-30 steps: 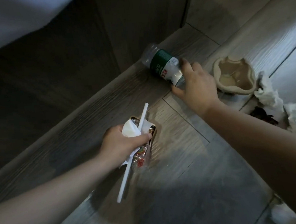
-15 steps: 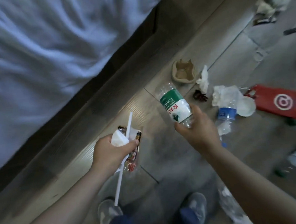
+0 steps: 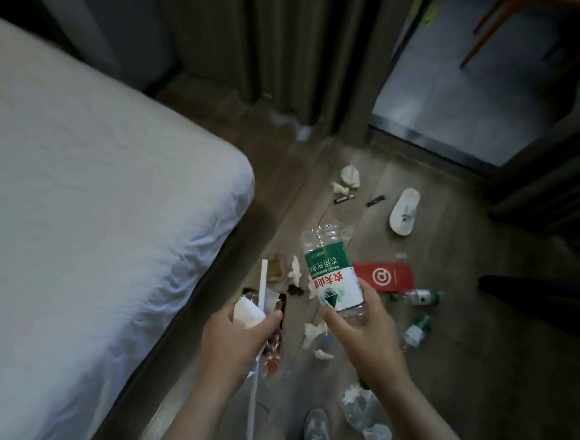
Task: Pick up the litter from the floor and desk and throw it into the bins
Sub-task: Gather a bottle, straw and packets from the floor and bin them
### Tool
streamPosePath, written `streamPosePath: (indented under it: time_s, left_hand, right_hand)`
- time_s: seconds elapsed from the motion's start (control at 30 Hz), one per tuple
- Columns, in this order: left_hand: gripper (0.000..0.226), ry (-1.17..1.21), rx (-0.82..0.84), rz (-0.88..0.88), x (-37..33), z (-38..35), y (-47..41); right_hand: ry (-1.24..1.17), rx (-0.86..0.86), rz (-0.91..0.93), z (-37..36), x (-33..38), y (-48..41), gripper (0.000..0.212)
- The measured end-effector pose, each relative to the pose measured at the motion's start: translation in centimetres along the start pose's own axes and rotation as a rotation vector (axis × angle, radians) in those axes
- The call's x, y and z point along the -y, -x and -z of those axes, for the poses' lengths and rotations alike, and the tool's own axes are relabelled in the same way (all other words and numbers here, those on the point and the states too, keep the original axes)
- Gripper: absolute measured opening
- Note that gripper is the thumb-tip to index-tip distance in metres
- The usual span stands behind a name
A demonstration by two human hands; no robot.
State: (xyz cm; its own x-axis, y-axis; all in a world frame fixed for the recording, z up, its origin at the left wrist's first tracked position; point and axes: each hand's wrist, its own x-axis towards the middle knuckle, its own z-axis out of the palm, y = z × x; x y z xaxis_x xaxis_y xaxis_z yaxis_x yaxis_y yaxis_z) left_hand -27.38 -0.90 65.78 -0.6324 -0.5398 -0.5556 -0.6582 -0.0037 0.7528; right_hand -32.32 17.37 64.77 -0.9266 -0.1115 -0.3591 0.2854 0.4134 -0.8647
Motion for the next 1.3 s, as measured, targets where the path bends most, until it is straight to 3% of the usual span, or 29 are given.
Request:
streamPosePath:
  time_s: [0.17,0.4,0.6,0.73,0.87,1.0,1.3]
  left_hand:
    - [0.022,0.062,0.057,-0.162,-10.0,-0.8,7.6]
    - [0.022,0.078,0.175,-0.426,-18.2,-0.8,13.0]
    - [0.016,0.031,0.473,-0.564,-24.7,-1.5,13.7]
    - [0.012,0.004,0.742,-0.621,-28.0,-1.6,14.6]
    - [0.013,-0.076,1.054,-0.620,-28.0,-3.0,17.5]
    - [0.016,-0.187,1.281,-0.653,-25.3,-4.7,22.9]
    - [0.018,-0.485,1.765,-0.784,-15.9,-2.3,37.6]
  right_hand:
    - [-0.108,-0.099,0.042,7.9,8.6,4.2,0.051]
    - [-0.123,-0.297,0.077,16.1,15.2,8.3,0.059]
    - [-0.243,-0.527,0.026,17.0,18.3,11.2,0.073]
    - [-0.330,-0.786,0.006,16.1,20.2,14.5,0.054]
    - [-0.391,-1.033,-0.085,14.9,19.8,19.8,0.049]
    - [-0.451,-1.292,-0.198,13.8,18.7,27.4,0.060]
    - [-0.524,-1.866,-0.414,5.2,17.6,46.6,0.041]
